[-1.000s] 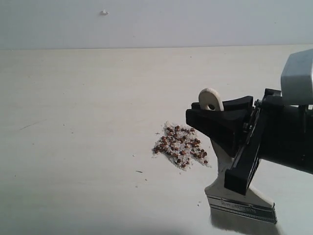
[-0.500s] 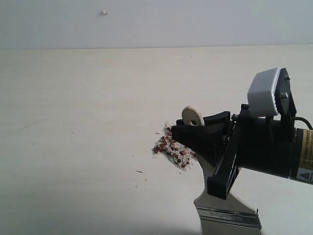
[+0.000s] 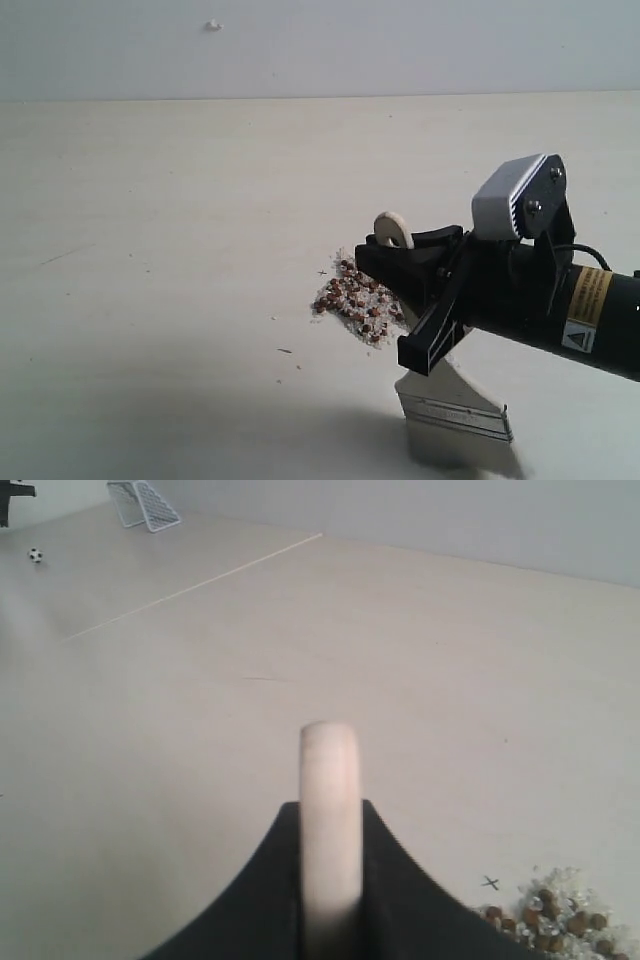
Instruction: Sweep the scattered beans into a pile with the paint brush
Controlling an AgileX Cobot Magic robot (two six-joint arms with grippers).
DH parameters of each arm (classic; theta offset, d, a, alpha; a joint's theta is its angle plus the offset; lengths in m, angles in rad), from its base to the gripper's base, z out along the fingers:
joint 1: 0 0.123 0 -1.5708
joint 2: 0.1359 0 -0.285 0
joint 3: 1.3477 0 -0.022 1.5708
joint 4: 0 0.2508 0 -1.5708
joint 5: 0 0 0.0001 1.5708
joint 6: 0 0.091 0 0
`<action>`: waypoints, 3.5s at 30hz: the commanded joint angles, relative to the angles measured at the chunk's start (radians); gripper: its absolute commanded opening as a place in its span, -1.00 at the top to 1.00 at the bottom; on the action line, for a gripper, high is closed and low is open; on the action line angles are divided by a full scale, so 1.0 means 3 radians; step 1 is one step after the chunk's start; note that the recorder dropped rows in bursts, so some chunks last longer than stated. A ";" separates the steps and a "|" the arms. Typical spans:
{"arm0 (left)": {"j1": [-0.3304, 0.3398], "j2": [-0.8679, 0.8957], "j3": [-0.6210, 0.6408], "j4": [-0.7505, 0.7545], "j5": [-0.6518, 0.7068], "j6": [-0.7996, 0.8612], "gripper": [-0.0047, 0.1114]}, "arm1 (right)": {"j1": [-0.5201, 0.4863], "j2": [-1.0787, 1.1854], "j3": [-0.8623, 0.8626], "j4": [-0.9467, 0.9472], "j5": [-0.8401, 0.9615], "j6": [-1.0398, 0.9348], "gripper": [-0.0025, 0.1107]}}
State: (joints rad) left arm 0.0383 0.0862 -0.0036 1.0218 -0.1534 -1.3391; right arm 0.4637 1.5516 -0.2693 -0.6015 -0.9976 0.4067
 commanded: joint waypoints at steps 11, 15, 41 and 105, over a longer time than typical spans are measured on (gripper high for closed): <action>0.0003 -0.0018 0.0012 -0.0025 -0.0005 0.0002 0.92 | 0.0008 0.0314 -0.0193 0.0894 -0.0320 -0.0582 0.96; 0.0003 -0.0018 0.0012 -0.0025 -0.0005 0.0002 0.92 | 0.0008 0.0388 -0.0394 0.0980 -0.0320 -0.0588 0.96; 0.0003 -0.0018 0.0012 -0.0025 -0.0014 0.0002 0.92 | 0.0008 -0.0051 0.0041 0.2383 -0.0745 -0.0670 0.96; 0.0003 -0.0018 0.0012 -0.0025 -0.0007 0.0009 0.92 | 0.0008 0.0178 -0.0457 0.2376 -0.0745 -0.0681 0.96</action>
State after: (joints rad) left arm 0.0383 0.0862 -0.0036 1.0218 -0.1534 -1.3391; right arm 0.4637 1.6357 -0.4005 0.0934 -1.2014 0.2725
